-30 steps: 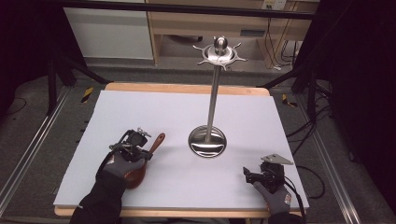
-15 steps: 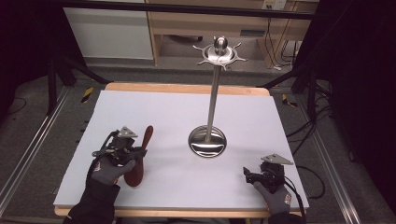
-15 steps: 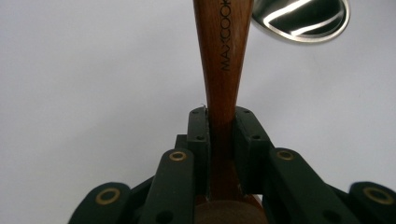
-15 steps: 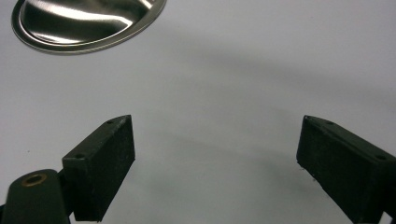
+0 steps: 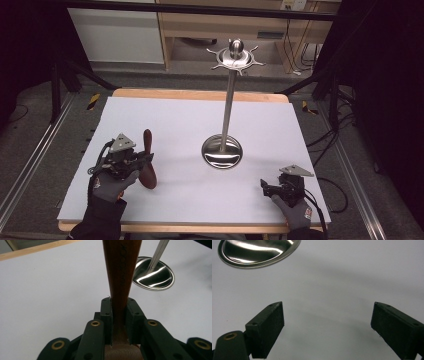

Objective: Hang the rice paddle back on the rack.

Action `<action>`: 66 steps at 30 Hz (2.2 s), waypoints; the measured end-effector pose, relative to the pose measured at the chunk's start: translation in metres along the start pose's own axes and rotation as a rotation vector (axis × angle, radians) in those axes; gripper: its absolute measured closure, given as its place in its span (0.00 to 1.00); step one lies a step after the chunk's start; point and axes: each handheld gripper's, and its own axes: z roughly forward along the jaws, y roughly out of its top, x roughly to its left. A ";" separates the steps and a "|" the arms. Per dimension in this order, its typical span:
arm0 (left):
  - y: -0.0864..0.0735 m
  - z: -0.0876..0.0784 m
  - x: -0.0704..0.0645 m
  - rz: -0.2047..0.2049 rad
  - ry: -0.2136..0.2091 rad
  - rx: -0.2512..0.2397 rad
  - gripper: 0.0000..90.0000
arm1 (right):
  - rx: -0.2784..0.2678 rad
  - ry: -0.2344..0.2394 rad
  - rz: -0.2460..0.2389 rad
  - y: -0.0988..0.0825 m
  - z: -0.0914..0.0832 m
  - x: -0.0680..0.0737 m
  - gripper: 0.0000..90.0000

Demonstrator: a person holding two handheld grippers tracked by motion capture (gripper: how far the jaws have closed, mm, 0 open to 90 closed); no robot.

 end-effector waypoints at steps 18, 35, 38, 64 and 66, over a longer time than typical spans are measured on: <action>0.002 -0.011 -0.012 0.025 0.009 -0.125 0.86 | 0.001 -0.002 -0.012 0.000 0.000 -0.001 0.13; 0.018 -0.020 -0.020 0.031 -0.014 -0.211 0.86 | -0.003 -0.005 -0.013 0.000 0.000 -0.001 0.13; 0.024 -0.023 -0.020 0.026 -0.025 -0.231 0.86 | -0.005 -0.007 -0.005 0.000 0.000 -0.001 0.13; 0.072 -0.031 -0.038 0.058 -0.057 -0.300 0.86 | -0.005 0.001 -0.010 0.000 0.000 -0.002 0.13; 0.076 -0.031 -0.039 0.059 -0.062 -0.304 0.86 | -0.005 -0.001 -0.006 0.000 0.000 -0.002 0.13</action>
